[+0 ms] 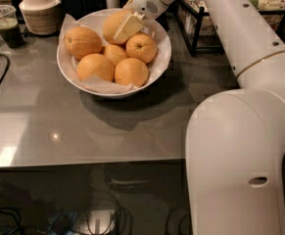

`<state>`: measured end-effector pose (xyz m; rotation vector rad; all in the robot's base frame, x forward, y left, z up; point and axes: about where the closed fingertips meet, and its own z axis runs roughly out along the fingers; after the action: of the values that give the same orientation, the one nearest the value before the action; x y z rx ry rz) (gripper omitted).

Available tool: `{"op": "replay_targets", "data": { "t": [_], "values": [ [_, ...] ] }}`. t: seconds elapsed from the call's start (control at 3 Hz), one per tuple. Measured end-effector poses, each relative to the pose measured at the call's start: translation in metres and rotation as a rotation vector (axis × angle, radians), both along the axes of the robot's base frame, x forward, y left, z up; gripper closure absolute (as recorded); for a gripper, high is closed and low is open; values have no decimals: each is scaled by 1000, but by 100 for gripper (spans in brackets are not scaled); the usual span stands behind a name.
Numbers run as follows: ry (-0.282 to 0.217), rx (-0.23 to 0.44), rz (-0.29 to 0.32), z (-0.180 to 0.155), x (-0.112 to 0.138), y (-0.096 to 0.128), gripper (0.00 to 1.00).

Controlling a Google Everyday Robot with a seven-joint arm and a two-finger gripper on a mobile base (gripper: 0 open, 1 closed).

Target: Pick orange from white bowl

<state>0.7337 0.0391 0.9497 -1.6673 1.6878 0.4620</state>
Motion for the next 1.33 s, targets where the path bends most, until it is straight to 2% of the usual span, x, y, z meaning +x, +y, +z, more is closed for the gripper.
{"op": "replay_targets", "data": {
  "t": [0.33,0.67,1.33],
  "values": [
    [0,0,0,0,0,0,100],
    [-26,39,-5,21,-10,-10,100],
    [-127,198,-20,87,-51,-43,100]
  ]
}}
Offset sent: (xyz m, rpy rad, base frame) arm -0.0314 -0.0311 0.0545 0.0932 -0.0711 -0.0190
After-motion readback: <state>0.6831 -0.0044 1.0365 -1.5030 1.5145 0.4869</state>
